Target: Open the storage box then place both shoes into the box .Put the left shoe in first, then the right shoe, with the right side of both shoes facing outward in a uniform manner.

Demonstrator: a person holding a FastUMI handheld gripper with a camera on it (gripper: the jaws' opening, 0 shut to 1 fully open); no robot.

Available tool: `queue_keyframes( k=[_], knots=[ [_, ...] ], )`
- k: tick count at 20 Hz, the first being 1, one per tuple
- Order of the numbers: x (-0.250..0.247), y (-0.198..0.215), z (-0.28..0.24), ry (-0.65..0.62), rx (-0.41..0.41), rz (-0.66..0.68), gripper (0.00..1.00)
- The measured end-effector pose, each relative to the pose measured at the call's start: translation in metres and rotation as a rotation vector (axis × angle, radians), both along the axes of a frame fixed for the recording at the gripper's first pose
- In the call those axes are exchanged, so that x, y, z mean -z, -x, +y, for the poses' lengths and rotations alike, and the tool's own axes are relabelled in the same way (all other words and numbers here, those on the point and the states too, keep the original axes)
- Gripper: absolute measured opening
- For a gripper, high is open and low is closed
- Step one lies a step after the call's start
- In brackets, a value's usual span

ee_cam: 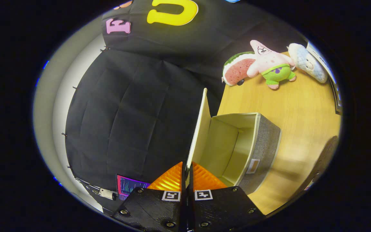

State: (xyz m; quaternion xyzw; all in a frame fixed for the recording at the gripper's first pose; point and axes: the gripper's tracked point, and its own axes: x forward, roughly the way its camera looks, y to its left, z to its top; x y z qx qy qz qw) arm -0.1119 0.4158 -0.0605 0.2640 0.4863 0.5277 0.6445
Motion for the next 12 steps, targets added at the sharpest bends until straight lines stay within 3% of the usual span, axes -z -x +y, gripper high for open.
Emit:
queue_keyframes(
  k=[12],
  knots=[
    [-0.041, 0.015, 0.083, -0.003, -0.078, -0.076, 0.02]
  ],
)
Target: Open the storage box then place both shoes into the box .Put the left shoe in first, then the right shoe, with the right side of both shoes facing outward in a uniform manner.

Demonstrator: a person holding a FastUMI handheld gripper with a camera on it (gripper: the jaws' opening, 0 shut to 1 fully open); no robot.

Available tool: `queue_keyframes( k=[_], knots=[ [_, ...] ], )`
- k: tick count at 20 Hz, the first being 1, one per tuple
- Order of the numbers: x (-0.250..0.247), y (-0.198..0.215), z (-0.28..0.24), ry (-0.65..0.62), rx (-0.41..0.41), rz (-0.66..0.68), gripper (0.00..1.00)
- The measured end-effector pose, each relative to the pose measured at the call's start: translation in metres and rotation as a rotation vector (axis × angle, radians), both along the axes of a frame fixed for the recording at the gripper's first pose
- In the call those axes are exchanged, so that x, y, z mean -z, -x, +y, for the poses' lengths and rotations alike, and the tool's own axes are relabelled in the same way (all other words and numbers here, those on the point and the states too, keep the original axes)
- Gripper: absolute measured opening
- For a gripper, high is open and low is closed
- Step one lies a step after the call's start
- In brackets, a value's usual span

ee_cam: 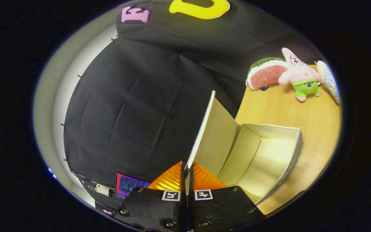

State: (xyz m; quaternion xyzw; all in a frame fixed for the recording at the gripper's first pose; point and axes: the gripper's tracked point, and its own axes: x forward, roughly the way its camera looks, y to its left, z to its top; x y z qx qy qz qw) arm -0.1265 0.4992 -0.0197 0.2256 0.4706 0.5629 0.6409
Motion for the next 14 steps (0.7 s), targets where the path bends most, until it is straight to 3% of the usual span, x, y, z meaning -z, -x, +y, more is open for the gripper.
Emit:
queue_keyframes(
  k=[14],
  knots=[
    [0.014, 0.026, 0.113, 0.054, -0.074, -0.002, 0.02]
  ],
)
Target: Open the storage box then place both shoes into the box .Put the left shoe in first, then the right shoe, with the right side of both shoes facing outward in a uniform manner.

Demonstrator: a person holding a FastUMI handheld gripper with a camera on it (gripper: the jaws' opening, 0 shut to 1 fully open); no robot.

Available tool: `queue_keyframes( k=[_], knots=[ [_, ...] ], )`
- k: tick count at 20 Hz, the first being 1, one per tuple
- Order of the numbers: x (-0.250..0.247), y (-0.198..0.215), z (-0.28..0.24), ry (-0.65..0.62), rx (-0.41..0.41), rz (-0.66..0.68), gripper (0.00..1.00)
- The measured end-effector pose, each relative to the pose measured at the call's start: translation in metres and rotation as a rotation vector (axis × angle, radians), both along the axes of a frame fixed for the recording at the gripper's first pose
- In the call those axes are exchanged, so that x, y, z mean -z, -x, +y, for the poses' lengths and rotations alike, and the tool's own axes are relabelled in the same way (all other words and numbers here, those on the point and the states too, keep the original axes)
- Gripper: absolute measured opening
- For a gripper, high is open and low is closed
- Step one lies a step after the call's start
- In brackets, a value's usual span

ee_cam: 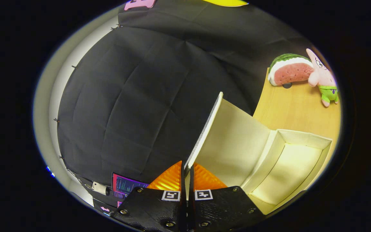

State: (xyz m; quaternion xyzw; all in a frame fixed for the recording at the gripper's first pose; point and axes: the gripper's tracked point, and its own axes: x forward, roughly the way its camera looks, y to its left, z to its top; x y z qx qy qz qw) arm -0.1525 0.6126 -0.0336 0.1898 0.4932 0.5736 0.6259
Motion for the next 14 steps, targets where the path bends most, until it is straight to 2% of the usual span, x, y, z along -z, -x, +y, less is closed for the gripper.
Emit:
queue_keyframes(
  k=[5, 10, 14],
  knots=[
    [0.03, 0.015, 0.054, 0.069, -0.008, -0.013, 0.02],
    [0.086, 0.027, 0.1, 0.182, -0.006, -0.059, 0.02],
    [0.134, 0.031, 0.119, 0.274, 0.006, -0.097, 0.02]
  ],
)
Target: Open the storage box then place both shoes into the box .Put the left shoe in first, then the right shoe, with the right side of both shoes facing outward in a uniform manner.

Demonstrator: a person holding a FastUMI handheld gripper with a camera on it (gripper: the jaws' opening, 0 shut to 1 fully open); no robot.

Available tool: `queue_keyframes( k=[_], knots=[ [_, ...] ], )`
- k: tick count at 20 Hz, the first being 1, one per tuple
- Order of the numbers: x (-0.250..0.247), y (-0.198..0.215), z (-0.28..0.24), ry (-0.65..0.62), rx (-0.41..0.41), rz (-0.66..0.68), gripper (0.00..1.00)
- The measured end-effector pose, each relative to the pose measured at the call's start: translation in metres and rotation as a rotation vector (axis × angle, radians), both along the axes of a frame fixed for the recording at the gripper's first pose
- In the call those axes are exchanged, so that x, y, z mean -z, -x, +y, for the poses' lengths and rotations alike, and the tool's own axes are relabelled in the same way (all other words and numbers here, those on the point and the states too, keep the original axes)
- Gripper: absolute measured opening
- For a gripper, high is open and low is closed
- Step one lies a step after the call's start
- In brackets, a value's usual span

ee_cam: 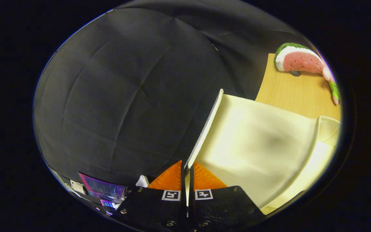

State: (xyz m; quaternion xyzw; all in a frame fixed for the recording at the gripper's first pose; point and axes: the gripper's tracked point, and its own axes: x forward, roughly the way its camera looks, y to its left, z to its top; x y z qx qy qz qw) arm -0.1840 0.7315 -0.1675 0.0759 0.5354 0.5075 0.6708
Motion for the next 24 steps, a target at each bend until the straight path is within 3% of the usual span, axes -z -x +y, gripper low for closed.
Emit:
queue_keyframes(
  k=[5, 7, 11, 18, 24],
  knots=[
    [0.037, 0.0, 0.005, 0.08, -0.002, -0.043, 0.11],
    [0.034, -0.006, 0.005, 0.09, 0.002, -0.054, 0.23],
    [-0.004, -0.012, -0.006, 0.023, -0.002, -0.118, 0.27],
    [-0.069, -0.023, -0.093, -0.049, 0.024, -0.255, 0.27],
    [-0.092, -0.06, -0.195, -0.067, 0.149, -0.361, 0.27]
  ],
)
